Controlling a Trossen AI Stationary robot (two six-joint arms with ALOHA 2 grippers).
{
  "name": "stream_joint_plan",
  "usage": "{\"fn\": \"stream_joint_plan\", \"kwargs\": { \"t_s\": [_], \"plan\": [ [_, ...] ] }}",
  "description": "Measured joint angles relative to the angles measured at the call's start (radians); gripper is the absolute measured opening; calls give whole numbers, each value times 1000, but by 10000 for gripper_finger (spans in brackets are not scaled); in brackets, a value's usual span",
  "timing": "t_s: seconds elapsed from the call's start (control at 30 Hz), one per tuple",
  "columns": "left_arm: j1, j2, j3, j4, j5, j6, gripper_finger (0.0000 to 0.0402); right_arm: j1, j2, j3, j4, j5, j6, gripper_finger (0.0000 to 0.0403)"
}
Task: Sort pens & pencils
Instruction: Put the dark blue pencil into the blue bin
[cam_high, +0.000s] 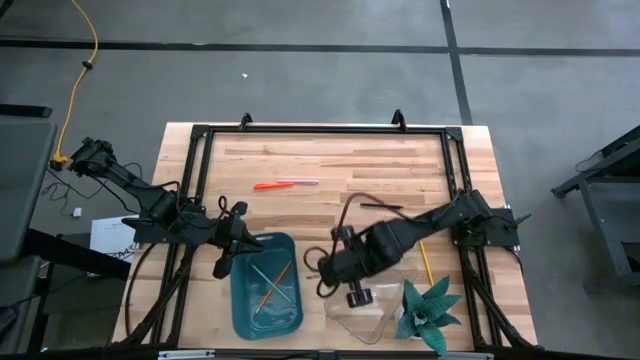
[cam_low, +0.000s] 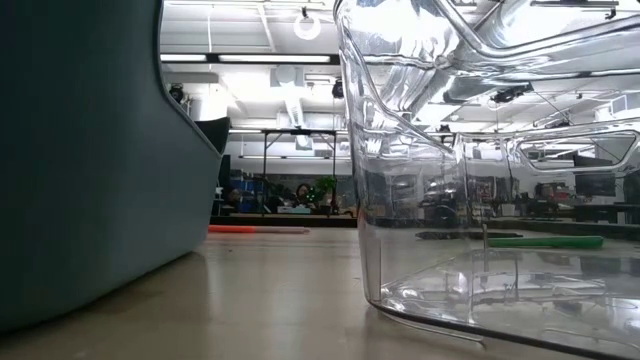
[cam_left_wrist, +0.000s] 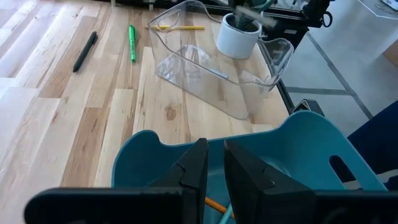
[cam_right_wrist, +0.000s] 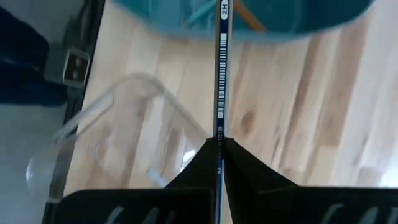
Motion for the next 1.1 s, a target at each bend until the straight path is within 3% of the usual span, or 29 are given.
{"fn": "stream_joint_plan", "kwargs": {
  "t_s": [0.43, 0.87, 1.1],
  "plan": [
    [0, -39, 0, 24, -101, 4, 42, -121, 0, 48, 320, -149, -79, 0],
    [1, -88, 0, 208, -165, 128, 42, -175, 0, 48, 644, -173, -46, 0],
    [1, -88, 0, 284, -158, 164, 42, -210, 0, 48, 692, -172, -43, 0]
  ]
}}
